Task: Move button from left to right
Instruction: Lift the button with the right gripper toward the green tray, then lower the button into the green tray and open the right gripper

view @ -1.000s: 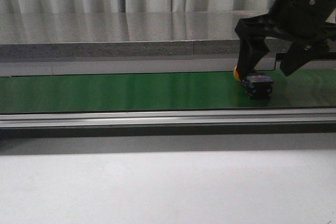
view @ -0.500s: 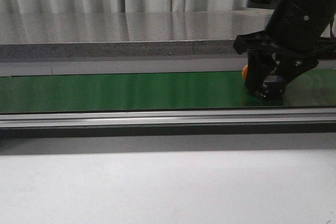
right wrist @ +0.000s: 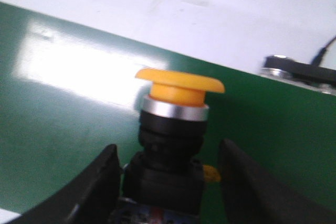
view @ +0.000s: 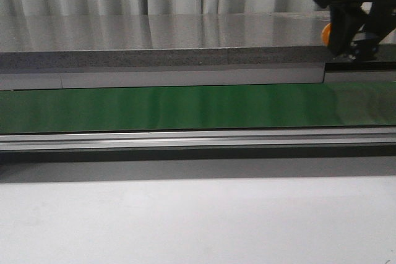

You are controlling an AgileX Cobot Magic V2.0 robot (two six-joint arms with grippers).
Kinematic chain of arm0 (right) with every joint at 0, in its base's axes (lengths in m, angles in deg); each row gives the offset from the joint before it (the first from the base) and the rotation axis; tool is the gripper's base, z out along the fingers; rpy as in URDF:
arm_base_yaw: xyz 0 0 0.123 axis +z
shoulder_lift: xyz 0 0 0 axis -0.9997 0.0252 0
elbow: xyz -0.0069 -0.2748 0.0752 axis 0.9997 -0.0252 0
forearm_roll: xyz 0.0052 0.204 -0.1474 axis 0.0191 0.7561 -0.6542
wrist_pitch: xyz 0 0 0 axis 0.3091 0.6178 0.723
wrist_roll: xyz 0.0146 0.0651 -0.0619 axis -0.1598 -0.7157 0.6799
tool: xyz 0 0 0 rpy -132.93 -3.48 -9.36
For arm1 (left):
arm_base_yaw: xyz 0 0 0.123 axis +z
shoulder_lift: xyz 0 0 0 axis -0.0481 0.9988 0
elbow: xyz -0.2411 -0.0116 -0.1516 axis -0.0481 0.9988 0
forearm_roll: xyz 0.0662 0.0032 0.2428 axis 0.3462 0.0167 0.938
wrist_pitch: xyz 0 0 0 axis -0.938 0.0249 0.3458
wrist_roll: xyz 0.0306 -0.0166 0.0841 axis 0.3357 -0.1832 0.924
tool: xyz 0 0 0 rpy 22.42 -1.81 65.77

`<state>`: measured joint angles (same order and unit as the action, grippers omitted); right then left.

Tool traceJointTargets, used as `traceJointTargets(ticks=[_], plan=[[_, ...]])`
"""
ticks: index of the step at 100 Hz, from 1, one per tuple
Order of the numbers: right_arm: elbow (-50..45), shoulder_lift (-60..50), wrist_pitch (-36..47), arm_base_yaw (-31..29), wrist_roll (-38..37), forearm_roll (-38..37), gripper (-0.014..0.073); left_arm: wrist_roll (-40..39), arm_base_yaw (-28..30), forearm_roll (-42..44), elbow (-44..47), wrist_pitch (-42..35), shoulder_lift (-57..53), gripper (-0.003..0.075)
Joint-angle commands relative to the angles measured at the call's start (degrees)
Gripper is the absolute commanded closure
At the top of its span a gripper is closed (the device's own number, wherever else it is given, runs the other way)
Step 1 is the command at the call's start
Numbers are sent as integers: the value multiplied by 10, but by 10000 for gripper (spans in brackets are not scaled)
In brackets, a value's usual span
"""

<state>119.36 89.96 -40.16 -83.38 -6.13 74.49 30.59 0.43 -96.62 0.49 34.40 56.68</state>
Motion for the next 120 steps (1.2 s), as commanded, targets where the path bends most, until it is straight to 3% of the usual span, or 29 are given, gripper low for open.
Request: traceJointTargets(ticks=[1,36,59,80,120], plan=[[22,-38,15,-37,15,-16,383,-1,-4,-9,-15,-40,4,740],[22,-38,60,-195,110,-12,383,-1,-4,-9,-15,-40,4,740],[22,-18,96,-274,132,8,383,-1,-4,-9,-15,-40,4,740],[22,34,97,-304,161,39,383,-1,-4,-9,-15,-40,4,740],[22,86,97,-305,162,43,383,-1,-4,-9,-15,-40,4,740]])
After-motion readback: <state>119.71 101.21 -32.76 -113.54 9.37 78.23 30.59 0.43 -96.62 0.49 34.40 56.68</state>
